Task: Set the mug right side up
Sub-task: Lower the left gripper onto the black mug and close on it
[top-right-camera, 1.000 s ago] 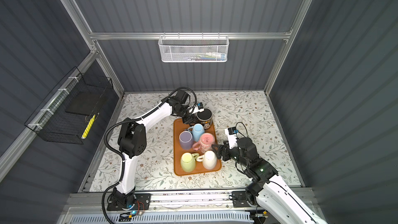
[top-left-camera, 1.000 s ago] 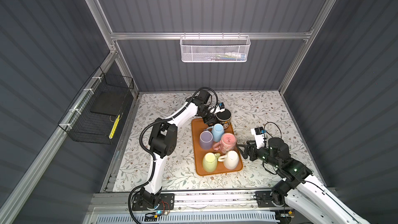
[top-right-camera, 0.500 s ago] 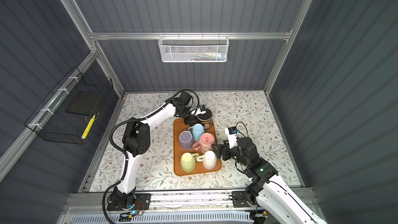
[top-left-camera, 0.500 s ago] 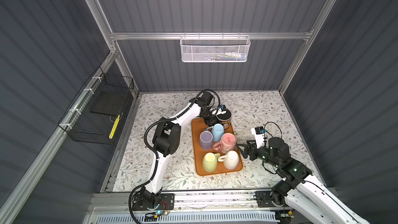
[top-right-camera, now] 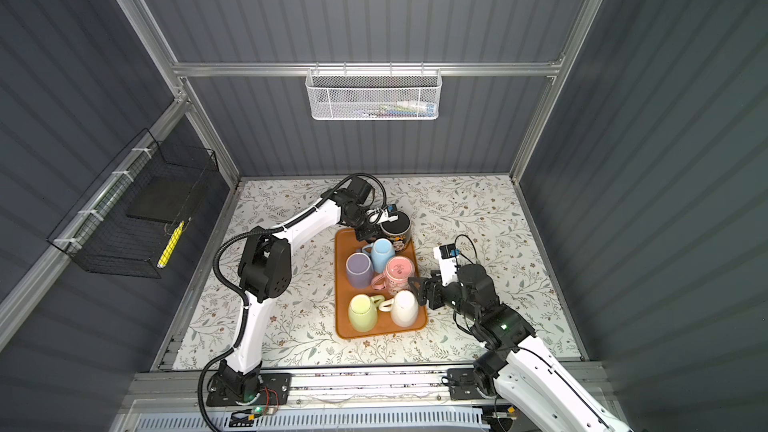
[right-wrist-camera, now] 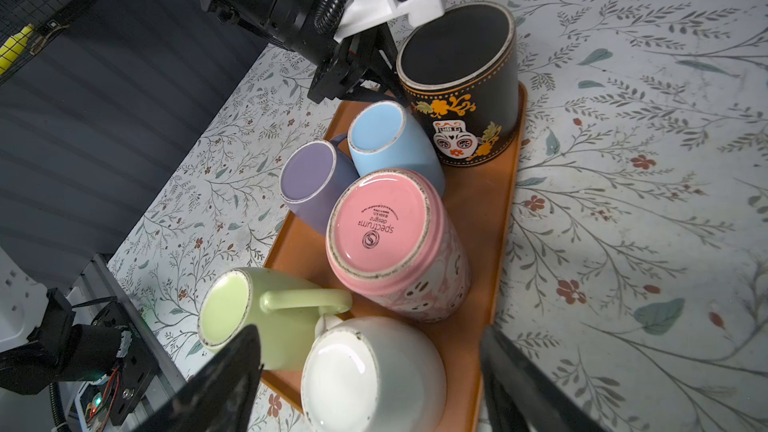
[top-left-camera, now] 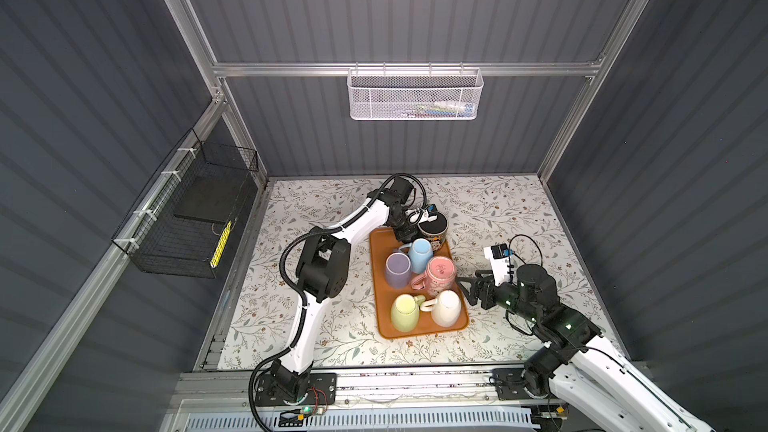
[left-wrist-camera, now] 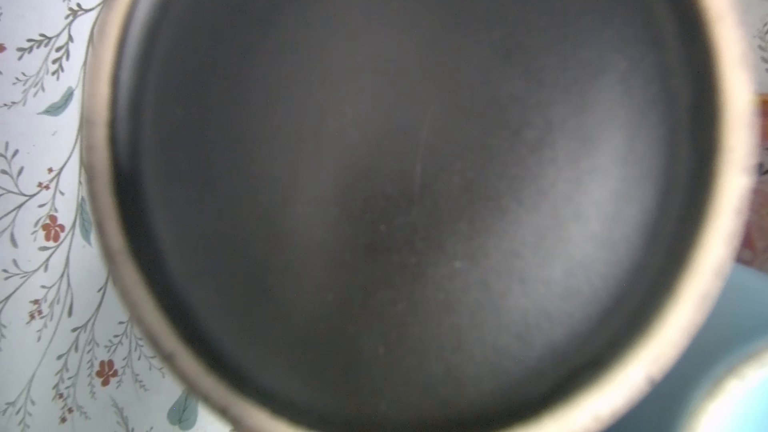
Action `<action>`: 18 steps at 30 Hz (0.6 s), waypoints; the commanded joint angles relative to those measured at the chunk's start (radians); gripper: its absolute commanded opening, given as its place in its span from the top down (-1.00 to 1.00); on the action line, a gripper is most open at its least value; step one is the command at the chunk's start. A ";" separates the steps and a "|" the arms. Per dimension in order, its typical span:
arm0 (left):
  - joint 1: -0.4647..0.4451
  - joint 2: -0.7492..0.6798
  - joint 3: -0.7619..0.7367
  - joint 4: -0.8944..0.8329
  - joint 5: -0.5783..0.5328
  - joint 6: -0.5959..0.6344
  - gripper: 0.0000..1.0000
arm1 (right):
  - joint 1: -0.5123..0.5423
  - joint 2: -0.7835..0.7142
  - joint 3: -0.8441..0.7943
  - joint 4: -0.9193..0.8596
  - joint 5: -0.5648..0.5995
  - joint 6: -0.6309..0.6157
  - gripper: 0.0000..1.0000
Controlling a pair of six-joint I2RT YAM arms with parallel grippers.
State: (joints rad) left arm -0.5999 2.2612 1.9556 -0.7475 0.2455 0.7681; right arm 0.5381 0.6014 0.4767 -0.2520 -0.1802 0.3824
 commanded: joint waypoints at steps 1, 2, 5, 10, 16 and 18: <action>-0.029 0.017 0.006 0.004 -0.034 0.043 0.91 | -0.003 -0.004 -0.013 0.012 -0.004 0.001 -0.64; -0.030 0.011 -0.003 0.013 -0.038 0.043 0.93 | -0.003 -0.005 -0.013 0.012 -0.004 0.001 -0.65; -0.034 -0.018 -0.051 0.061 -0.043 0.047 1.00 | -0.004 -0.011 -0.012 0.012 0.001 0.000 -0.64; -0.034 -0.043 -0.073 0.080 -0.042 0.028 1.00 | -0.003 -0.017 -0.015 0.007 0.004 0.001 -0.64; -0.034 -0.056 -0.064 0.079 -0.033 -0.036 1.00 | -0.004 -0.033 -0.015 0.001 0.012 0.001 -0.65; -0.032 -0.067 -0.066 0.084 -0.017 -0.050 1.00 | -0.003 -0.038 -0.016 -0.001 0.014 0.001 -0.65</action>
State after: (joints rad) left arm -0.6102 2.2311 1.9022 -0.6910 0.2092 0.7464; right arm 0.5365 0.5755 0.4767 -0.2550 -0.1772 0.3843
